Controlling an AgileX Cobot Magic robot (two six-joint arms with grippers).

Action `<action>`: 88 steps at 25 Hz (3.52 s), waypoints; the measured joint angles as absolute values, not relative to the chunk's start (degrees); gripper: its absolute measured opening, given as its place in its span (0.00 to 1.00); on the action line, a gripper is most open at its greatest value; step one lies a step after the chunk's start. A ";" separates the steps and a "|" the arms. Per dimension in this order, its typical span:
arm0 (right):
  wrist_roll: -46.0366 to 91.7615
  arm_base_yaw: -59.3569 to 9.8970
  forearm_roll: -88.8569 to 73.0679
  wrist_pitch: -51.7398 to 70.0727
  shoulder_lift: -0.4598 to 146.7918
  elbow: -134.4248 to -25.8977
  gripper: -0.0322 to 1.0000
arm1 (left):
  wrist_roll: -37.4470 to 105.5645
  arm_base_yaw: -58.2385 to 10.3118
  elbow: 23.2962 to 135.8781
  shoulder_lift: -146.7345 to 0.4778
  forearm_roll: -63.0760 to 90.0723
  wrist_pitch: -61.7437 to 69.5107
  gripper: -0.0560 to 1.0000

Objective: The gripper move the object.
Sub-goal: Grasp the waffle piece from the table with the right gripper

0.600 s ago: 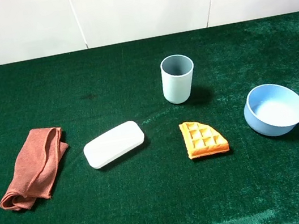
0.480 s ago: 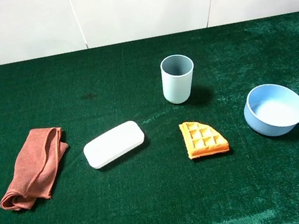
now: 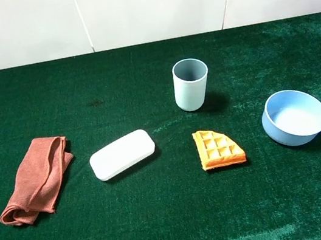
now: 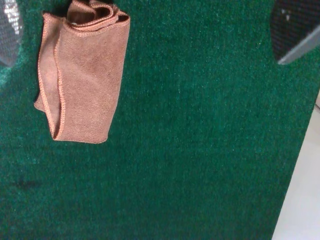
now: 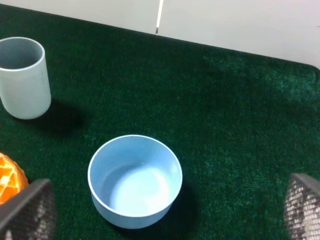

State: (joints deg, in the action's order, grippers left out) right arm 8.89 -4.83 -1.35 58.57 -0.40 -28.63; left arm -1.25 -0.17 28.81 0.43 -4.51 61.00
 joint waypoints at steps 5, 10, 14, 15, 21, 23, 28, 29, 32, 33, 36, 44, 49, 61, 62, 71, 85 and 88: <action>8.89 -4.83 -1.35 58.57 -0.40 -28.63 0.70 | -1.25 -0.17 28.81 0.43 -4.51 61.00 0.99; 8.89 -4.83 -1.35 58.57 -0.40 -28.63 0.70 | -1.25 -0.17 28.81 0.43 -4.51 61.00 0.99; 9.16 -4.83 -1.59 58.52 1.80 -28.63 0.70 | -1.25 -0.17 28.81 0.43 -4.51 61.00 0.99; 9.16 -4.83 -1.66 58.57 3.35 -28.63 0.70 | -1.25 -0.17 28.81 0.43 -4.51 61.00 0.99; 9.33 -4.83 -3.55 58.48 16.89 -31.18 0.70 | -1.25 -0.17 28.81 0.43 -4.51 61.00 0.99; 9.32 -4.83 -3.62 58.48 21.29 -32.50 0.70 | -1.25 -0.17 28.81 0.43 -4.51 61.00 0.99; 9.32 -4.83 -3.62 58.06 30.76 -35.28 0.70 | -1.25 -0.17 28.81 0.43 -4.51 61.00 0.99; 9.32 -4.83 -3.62 58.00 32.72 -35.81 0.70 | -1.25 -0.17 28.81 0.43 -4.51 61.00 0.99; 9.32 -4.83 -3.75 57.34 38.24 -37.25 0.70 | -1.25 -0.17 28.81 0.43 -4.51 61.00 0.99; 9.32 -4.83 -3.81 57.08 40.15 -37.59 0.70 | -1.25 -0.17 28.81 0.43 -4.51 61.00 0.99; 9.39 -7.02 -3.81 56.29 45.08 -38.64 0.70 | -1.25 -0.17 28.81 0.43 -4.51 61.00 0.99; 6.77 -17.69 -3.53 53.05 56.56 -41.38 0.70 | -1.25 -0.17 28.81 0.43 -4.51 61.00 0.99; 5.69 -23.29 -3.53 49.42 62.30 -42.19 0.70 | -1.25 -0.17 28.81 0.43 -4.51 61.00 0.99; 1.86 -36.59 -3.64 39.19 72.74 -42.25 0.70 | -1.25 -0.17 28.81 0.43 -4.51 61.00 0.99; 1.64 -37.49 -3.71 38.34 73.81 -42.30 0.70 | -1.25 -0.17 28.81 0.43 -4.51 61.00 0.99; 1.50 -42.87 -5.68 32.58 81.79 -42.69 0.70 | -1.25 -0.17 28.81 0.43 -4.51 61.00 0.99; 1.37 -45.81 -7.16 31.37 94.83 -48.72 0.70 | -1.25 -0.17 28.81 0.43 -4.51 61.00 0.99; 0.67 -45.81 -6.22 31.31 97.17 -48.77 0.70 | -1.25 -0.17 28.81 0.43 -4.51 61.00 0.99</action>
